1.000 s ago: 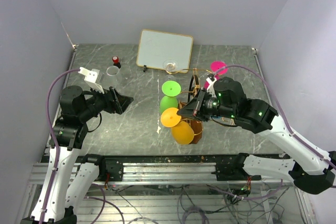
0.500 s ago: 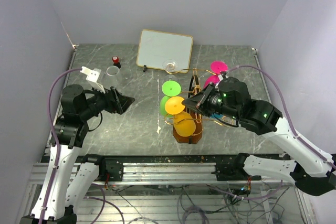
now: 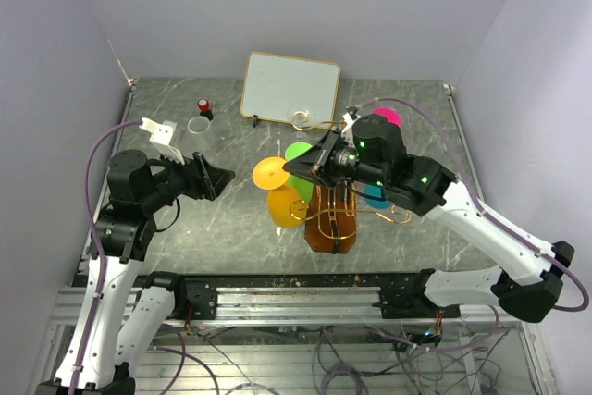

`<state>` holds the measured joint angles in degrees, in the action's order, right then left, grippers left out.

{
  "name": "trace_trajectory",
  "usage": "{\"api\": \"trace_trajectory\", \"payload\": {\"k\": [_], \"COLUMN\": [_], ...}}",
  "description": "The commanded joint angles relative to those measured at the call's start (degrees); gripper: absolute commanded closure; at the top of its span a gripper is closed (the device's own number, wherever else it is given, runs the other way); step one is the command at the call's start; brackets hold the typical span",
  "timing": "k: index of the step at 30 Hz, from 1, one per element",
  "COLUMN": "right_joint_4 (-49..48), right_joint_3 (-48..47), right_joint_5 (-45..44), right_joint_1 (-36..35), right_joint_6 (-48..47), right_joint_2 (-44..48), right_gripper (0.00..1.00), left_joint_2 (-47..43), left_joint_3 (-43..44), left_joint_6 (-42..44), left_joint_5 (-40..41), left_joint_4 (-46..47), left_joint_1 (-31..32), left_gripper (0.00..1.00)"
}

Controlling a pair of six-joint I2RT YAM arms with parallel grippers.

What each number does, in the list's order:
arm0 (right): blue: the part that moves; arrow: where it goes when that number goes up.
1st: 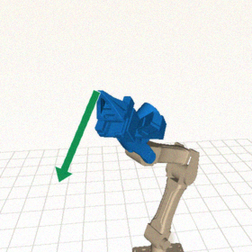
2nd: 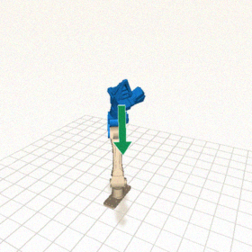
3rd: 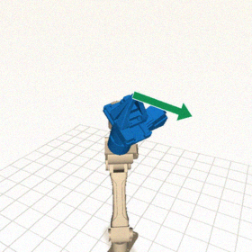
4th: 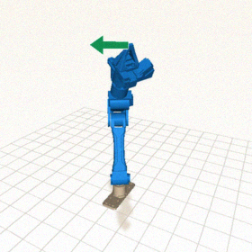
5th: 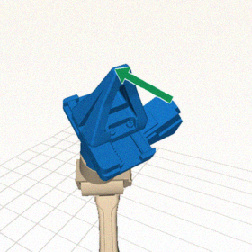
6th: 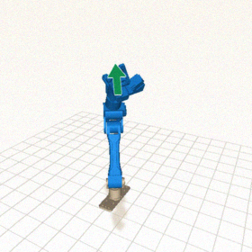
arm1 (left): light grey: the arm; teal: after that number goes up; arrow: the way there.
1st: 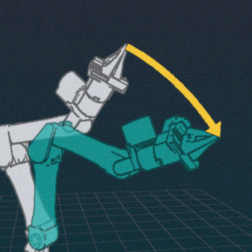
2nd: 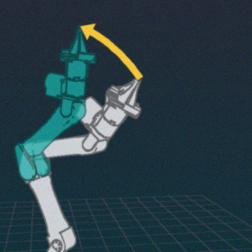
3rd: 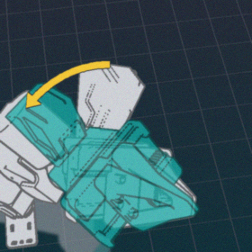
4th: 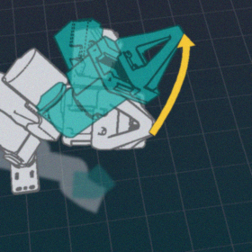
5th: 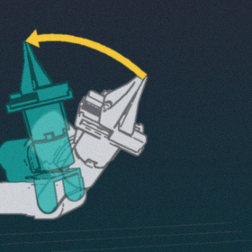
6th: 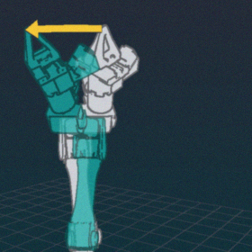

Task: Take the wine glass off the wine glass rack

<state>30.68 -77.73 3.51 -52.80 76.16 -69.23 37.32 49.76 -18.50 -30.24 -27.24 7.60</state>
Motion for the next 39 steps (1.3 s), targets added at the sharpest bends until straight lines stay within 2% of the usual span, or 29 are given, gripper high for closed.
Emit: {"api": "trace_trajectory", "payload": {"k": [1, 5, 9, 14, 18, 22, 27, 30, 36, 39], "right_joint_4": [-7.49, -14.32, -25.68, -32.93, -37.05, -37.15, -35.07, -35.36, -43.13, -46.75], "right_joint_3": [-2.45, -0.78, 2.7, 5.9, 7.14, 6.55, 5.37, 6.09, 10.83, 12.33], "right_joint_5": [10.94, 12.82, 15.02, 12.14, 6.01, -0.43, -6.66, -7.27, -6.97, -7.14], "right_joint_1": [0.21, 0.2, 0.19, 0.28, 0.5, 1.08, 1.16, 1.08, 1.08, 1.03], "right_joint_6": [1.49, 3.28, 5.0, 4.58, 1.79, -1.49, -0.91, 1.39, 5.14, 7.75], "right_joint_2": [-1.78, -1.77, -0.41, 2.39, 5.68, 9.91, 14.48, 17.0, 21.82, 23.02], "right_gripper": [1.0, 1.0, 1.0, 1.0, 1.0, 1.0, 1.0, 1.0, 1.0, 1.0], "left_joint_2": [-1.65, -1.73, -1.81, -0.32, -0.98, -1.74, -3.97, -5.25, -3.54, -1.84], "left_joint_3": [0.92, 1.48, 2.99, 9.28, 14.14, 17.58, 19.08, 17.42, 11.75, 10.66], "left_joint_6": [-0.63, -1.1, -2.15, -8.68, -16.34, -23.87, -32.73, -38.1, -51.92, -55.45], "left_joint_5": [5.78, 9.88, 14.98, 20.9, 20.05, 14.79, 6.67, 1.52, -7.69, -9.88], "left_joint_4": [-1.17, -2.61, -4.86, -12.81, -16.77, -16.03, -5.09, 7.51, 33.05, 40.25], "left_joint_1": [0.14, 0.14, 0.14, 0.14, 0.14, 0.14, 0.14, 0.12, 0.14, 0.14], "left_gripper": [0.19, 0.2, 0.19, 0.17, 0.14, 0.13, 0.08, 0.03, 0.02, 0.0]}}
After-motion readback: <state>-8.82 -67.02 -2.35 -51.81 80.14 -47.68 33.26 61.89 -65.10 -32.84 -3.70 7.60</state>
